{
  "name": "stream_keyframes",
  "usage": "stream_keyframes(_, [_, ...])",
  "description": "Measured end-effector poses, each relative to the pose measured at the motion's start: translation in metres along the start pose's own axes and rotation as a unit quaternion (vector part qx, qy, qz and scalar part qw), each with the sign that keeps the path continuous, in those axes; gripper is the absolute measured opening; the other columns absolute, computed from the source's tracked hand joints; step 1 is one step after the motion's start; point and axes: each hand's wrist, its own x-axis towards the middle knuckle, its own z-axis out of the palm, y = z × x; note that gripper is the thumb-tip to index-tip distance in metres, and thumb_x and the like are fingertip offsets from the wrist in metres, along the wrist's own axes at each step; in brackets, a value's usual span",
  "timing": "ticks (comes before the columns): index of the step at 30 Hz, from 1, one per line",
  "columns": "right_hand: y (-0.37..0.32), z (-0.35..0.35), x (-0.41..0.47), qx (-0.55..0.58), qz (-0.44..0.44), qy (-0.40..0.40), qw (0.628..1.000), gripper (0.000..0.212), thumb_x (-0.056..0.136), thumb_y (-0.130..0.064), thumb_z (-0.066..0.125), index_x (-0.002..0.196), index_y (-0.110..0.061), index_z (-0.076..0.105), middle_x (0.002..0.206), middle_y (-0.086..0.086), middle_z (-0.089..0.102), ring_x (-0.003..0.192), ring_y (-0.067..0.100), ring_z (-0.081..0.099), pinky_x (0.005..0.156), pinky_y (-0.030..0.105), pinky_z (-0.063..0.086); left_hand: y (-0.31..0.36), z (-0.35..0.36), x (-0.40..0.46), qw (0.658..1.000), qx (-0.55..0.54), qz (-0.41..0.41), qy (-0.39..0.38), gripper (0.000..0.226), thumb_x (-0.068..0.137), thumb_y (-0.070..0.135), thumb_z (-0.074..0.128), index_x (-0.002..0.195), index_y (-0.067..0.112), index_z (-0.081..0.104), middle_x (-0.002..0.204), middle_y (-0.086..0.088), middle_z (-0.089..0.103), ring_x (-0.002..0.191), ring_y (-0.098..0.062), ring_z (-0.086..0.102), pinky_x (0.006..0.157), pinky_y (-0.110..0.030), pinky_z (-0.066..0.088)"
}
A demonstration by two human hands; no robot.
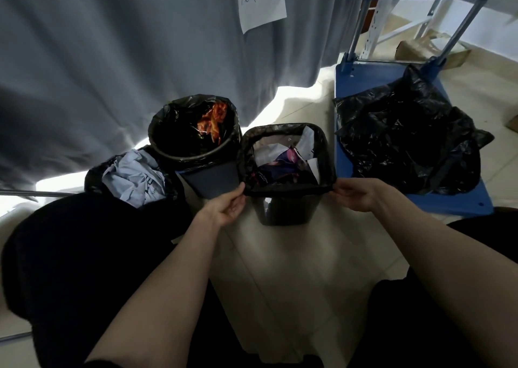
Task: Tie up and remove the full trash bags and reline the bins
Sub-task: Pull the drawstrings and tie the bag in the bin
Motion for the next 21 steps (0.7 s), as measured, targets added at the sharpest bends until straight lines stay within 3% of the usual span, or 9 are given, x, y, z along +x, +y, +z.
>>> stream_keyframes(4, [-0.001,0.006,0.004,-0.068,-0.037,0.048,0.996,0.013,0.093,0.008,0.051,0.088,-0.004,0.055,0.082,0.011,0.049,0.091,0.02,0.055,0.042,0.022,0.054,0.006,0.008,-0.002,0.999,0.024,0.02,0.021,0.011,0.081,0.005,0.074,0.081,0.006,0.062,0.07,-0.002,0.063,0.062,-0.005,0.058,0.056,-0.013,0.055])
stream_keyframes(6, [0.001,0.015,0.006,-0.119,-0.069,0.107,0.985,0.009,0.091,0.006,0.055,0.095,-0.002,0.054,0.08,0.011,0.054,0.061,0.017,0.06,0.037,0.019,0.05,0.008,0.016,-0.003,0.997,0.037,0.047,0.051,0.012,0.081,0.003,0.074,0.084,0.004,0.063,0.071,-0.003,0.061,0.061,-0.006,0.056,0.051,-0.014,0.054])
stream_keyframes(8, [0.004,0.021,0.009,-0.132,-0.092,0.146,0.976,0.012,0.086,0.008,0.057,0.088,-0.002,0.052,0.071,0.011,0.052,0.035,0.012,0.053,0.033,0.018,0.046,0.007,0.024,-0.006,0.989,0.08,0.089,0.088,0.013,0.079,0.001,0.075,0.084,0.002,0.063,0.063,-0.004,0.06,0.051,-0.008,0.058,0.047,-0.015,0.053])
stream_keyframes(11, [0.004,0.023,0.01,-0.142,-0.11,0.197,0.964,0.019,0.082,0.009,0.059,0.07,-0.003,0.049,0.068,0.013,0.052,0.023,0.01,0.045,0.033,0.017,0.043,0.007,0.033,-0.009,0.968,0.148,0.153,0.134,0.013,0.075,-0.005,0.077,0.076,-0.001,0.065,0.07,-0.013,0.065,0.056,-0.018,0.064,0.043,-0.019,0.053])
stream_keyframes(13, [0.005,0.024,0.007,-0.13,-0.113,0.2,0.965,0.019,0.082,0.009,0.058,0.072,-0.004,0.049,0.068,0.013,0.051,0.023,0.01,0.044,0.033,0.017,0.043,0.009,0.036,-0.01,0.949,0.199,0.176,0.171,0.014,0.073,-0.004,0.079,0.072,0.001,0.066,0.074,-0.017,0.067,0.061,-0.024,0.067,0.052,-0.027,0.059])
stream_keyframes(15, [0.005,0.028,0.003,-0.115,-0.104,0.181,0.971,0.013,0.084,0.009,0.055,0.086,-0.004,0.051,0.07,0.012,0.051,0.023,0.009,0.044,0.032,0.016,0.042,0.013,0.037,-0.01,0.92,0.27,0.196,0.206,0.013,0.072,0.001,0.081,0.069,0.004,0.069,0.074,-0.015,0.07,0.067,-0.027,0.071,0.07,-0.036,0.062])
stream_keyframes(17, [0.006,0.031,-0.001,-0.103,-0.081,0.15,0.98,0.022,0.086,0.009,0.047,0.102,-0.006,0.046,0.073,0.012,0.051,0.023,0.008,0.045,0.031,0.016,0.043,0.016,0.038,-0.01,0.877,0.353,0.233,0.229,0.009,0.072,0.006,0.079,0.068,0.008,0.071,0.075,-0.013,0.072,0.074,-0.026,0.072,0.079,-0.038,0.06])
stream_keyframes(21, [0.008,0.032,-0.009,-0.12,-0.04,0.105,0.986,0.014,0.089,0.009,0.047,0.084,-0.004,0.049,0.076,0.011,0.053,0.027,0.012,0.054,0.03,0.019,0.044,0.015,0.048,-0.021,0.748,0.53,0.316,0.246,0.007,0.076,0.009,0.072,0.083,0.01,0.07,0.095,-0.013,0.07,0.096,-0.032,0.065,0.08,-0.03,0.051])
